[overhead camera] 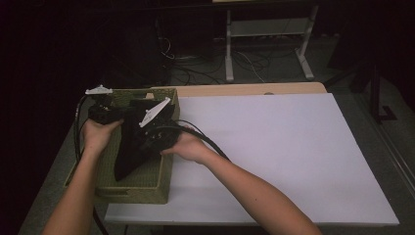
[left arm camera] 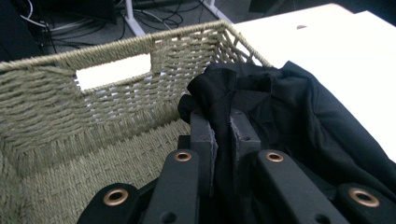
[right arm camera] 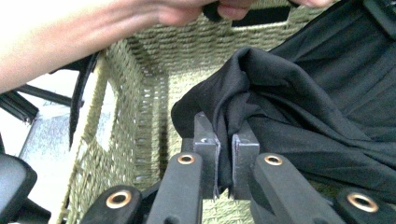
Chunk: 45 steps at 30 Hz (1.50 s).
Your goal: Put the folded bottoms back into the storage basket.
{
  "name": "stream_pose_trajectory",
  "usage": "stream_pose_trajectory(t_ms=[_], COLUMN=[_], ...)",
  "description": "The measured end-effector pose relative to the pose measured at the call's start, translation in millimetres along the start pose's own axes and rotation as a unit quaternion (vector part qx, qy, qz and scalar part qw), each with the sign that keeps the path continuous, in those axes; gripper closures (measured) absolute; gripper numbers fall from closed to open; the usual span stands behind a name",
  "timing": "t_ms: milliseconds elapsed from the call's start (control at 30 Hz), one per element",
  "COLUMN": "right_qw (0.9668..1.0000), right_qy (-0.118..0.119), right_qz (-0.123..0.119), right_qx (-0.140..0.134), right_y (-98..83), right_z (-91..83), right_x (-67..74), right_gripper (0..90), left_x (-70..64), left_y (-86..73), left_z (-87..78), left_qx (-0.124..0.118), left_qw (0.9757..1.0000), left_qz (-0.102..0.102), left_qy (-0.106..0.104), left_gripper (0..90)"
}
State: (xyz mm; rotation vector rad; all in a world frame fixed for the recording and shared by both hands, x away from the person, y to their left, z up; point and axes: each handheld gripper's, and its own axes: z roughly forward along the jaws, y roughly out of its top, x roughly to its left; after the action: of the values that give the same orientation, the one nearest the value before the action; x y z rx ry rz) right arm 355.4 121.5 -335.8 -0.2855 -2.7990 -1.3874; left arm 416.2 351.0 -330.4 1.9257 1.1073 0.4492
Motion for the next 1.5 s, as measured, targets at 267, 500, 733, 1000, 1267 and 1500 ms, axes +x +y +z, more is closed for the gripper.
stream_pose_trajectory(t_ms=[267, 500, 733, 1000, 1267, 1500], right_qw=[0.9999, 0.9999, 0.9993, 0.9961, 0.9927, 0.9889], right_qy=[0.008, 0.007, -0.014, -0.052, -0.078, -0.097], right_qz=[0.002, 0.001, 0.026, 0.044, 0.064, 0.081], right_qx=[0.011, 0.014, -0.025, -0.057, -0.066, -0.079], right_y=[-8.3, -18.9, -23.0, -34.4, -61.2, -85.5], right_z=[4.1, -5.5, -29.4, -64.8, -95.2, -121.3], right_x=[2.0, 5.4, -5.1, -18.1, -32.6, -43.7], right_gripper=[82.0, 67.9, 51.4, 40.2, 36.7, 34.6], left_x=[1.0, -6.8, -2.7, 16.3, 31.4, 29.3], left_y=[-5.5, -9.4, -5.9, 2.0, 1.5, 0.7], left_z=[4.4, 21.8, 26.7, 34.2, 42.7, 33.2], left_qx=[0.018, 0.053, 0.058, 0.084, 0.098, 0.092], left_qw=[0.9998, 0.9975, 0.9979, 0.9961, 0.9941, 0.9946], left_qz=[0.001, 0.023, 0.019, 0.024, 0.01, -0.007], left_qy=[-0.007, -0.041, -0.023, 0.011, 0.045, 0.047], left_gripper=[81.7, 81.6, 81.4, 81.2, 72.0, 57.0])
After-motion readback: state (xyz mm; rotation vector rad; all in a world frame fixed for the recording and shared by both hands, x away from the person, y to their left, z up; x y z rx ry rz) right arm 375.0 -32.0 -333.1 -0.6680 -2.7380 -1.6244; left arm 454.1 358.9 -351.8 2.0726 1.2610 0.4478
